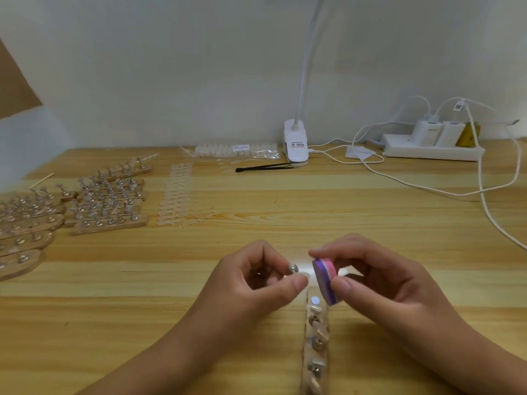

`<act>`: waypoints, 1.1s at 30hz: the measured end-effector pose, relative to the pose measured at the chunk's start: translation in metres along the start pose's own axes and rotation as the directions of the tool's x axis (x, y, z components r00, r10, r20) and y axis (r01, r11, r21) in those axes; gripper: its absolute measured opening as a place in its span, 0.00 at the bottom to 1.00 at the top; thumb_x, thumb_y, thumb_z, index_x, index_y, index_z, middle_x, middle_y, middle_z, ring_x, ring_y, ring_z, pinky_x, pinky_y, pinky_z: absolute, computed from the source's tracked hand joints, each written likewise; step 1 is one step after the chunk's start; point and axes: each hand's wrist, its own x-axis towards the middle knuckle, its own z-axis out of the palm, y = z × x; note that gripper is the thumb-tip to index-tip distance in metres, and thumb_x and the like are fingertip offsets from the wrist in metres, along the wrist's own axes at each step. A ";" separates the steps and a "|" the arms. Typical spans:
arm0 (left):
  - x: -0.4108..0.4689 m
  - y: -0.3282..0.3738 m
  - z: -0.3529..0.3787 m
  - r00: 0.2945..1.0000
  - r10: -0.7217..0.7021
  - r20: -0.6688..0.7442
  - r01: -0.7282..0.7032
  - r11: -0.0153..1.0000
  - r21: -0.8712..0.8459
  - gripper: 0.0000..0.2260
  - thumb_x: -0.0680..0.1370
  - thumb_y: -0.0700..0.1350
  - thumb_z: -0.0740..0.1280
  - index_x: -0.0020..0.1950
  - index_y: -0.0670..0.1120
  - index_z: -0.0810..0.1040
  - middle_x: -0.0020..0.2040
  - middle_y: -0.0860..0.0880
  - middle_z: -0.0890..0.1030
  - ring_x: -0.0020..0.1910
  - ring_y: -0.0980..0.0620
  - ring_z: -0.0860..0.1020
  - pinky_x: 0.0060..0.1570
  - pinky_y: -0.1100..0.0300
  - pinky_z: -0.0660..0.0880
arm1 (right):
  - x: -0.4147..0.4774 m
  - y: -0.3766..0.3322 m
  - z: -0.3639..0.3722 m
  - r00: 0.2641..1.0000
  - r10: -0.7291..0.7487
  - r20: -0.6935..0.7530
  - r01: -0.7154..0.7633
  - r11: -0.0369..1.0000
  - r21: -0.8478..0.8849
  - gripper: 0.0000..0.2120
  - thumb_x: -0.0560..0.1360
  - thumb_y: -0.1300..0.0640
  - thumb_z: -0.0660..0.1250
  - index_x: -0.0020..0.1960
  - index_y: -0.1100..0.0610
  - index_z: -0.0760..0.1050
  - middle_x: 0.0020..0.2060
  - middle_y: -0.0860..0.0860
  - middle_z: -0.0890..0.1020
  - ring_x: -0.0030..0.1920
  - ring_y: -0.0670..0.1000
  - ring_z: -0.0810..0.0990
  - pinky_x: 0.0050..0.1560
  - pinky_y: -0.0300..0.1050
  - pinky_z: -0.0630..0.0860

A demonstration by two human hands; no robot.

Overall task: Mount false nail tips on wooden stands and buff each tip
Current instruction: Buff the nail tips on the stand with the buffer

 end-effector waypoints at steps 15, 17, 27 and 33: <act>0.000 0.003 0.006 1.000 -0.018 -0.018 0.018 0.999 -0.051 0.11 0.63 0.58 0.73 0.36 0.52 0.80 0.31 0.54 0.75 0.31 0.59 0.71 0.33 0.69 0.69 | 0.002 0.002 0.006 0.998 -0.028 -0.056 0.026 0.999 -0.036 0.12 0.73 0.54 0.73 0.57 0.49 0.81 0.48 0.52 0.81 0.49 0.51 0.81 0.49 0.41 0.79; 0.001 0.004 0.006 0.999 -0.024 -0.036 0.022 0.997 -0.076 0.11 0.63 0.59 0.73 0.35 0.52 0.80 0.30 0.56 0.75 0.30 0.60 0.71 0.32 0.69 0.69 | -0.001 0.003 0.006 0.999 0.032 -0.015 -0.032 0.999 -0.001 0.12 0.72 0.54 0.74 0.55 0.49 0.82 0.46 0.51 0.81 0.47 0.51 0.81 0.48 0.41 0.79; 0.002 0.003 0.005 0.997 -0.054 -0.063 0.044 0.987 -0.152 0.11 0.62 0.58 0.74 0.32 0.52 0.79 0.29 0.54 0.72 0.29 0.57 0.68 0.31 0.68 0.68 | 0.000 0.004 0.009 1.000 -0.024 -0.010 0.024 1.000 0.015 0.13 0.73 0.55 0.71 0.58 0.50 0.81 0.46 0.52 0.81 0.48 0.50 0.81 0.48 0.41 0.79; 0.000 0.003 0.011 0.999 -0.051 -0.003 0.051 0.992 -0.113 0.11 0.63 0.58 0.74 0.32 0.52 0.79 0.28 0.56 0.73 0.28 0.60 0.70 0.32 0.69 0.69 | 0.005 0.004 0.010 0.995 -0.041 -0.093 0.046 0.998 0.048 0.11 0.72 0.56 0.71 0.54 0.51 0.79 0.46 0.51 0.82 0.48 0.50 0.81 0.47 0.41 0.79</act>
